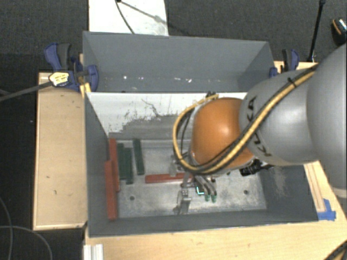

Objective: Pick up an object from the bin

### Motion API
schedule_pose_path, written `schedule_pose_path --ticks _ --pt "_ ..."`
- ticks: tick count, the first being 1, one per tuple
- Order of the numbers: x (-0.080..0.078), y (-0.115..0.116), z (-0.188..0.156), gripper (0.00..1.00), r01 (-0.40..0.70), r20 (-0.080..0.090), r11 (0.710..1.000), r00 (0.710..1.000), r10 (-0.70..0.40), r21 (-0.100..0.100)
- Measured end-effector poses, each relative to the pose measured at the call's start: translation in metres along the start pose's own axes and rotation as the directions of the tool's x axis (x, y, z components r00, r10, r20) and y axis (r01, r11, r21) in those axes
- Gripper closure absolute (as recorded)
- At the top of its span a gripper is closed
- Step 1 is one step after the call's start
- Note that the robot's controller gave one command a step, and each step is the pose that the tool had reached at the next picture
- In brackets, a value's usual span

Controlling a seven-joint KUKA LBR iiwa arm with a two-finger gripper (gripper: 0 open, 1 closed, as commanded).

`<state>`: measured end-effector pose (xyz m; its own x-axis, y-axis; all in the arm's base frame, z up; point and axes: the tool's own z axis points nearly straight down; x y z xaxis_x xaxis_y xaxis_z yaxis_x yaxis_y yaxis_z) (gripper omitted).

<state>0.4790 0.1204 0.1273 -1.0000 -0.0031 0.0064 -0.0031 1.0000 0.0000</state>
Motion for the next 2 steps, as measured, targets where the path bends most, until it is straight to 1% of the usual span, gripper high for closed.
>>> schedule_pose_path --ticks 1,2 --pt "-0.0483 0.0013 0.06 0.0 -0.003 0.009 1.0 1.0 0.003 -0.001" --pt "-0.0479 0.0016 0.0566 1.0 -0.007 0.011 1.0 1.0 0.007 -0.002"
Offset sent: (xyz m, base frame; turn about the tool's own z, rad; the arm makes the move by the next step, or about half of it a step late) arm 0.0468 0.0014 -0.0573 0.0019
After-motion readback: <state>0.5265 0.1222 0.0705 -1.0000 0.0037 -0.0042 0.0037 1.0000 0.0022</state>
